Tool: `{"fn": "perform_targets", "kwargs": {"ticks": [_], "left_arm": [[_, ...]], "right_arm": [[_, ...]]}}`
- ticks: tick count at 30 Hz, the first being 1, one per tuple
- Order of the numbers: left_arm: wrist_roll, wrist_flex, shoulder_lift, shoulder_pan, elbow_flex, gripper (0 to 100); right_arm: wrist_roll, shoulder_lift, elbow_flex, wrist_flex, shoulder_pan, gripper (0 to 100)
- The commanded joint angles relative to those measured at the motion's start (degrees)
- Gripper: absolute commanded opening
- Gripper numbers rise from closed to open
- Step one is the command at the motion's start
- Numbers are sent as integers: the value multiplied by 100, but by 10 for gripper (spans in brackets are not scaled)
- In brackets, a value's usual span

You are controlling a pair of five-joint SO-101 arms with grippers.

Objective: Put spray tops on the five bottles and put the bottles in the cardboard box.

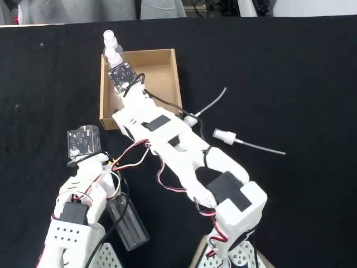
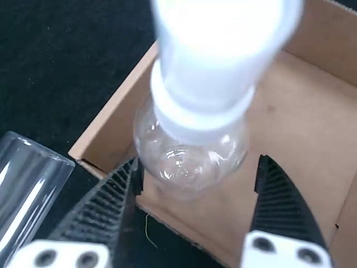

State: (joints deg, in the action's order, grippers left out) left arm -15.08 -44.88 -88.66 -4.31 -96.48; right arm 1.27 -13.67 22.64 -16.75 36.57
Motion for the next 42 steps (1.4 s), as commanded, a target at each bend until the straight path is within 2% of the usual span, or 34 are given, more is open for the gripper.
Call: {"fn": "perform_targets", "kwargs": {"ticks": [1, 20, 25, 31, 42], "left_arm": [[9, -26, -26, 40, -145, 41], [9, -26, -26, 40, -145, 41], [9, -26, -26, 40, -145, 41], [9, -26, -26, 40, -145, 41], [9, -26, -26, 40, -145, 41]], "right_arm": [[18, 462, -277, -53, 79, 262], [18, 1719, -224, -1890, 70, 262], [26, 2035, -215, -2462, -176, 262], [26, 2158, -154, -2549, -510, 262], [26, 2914, 286, -2567, -501, 262]]}}
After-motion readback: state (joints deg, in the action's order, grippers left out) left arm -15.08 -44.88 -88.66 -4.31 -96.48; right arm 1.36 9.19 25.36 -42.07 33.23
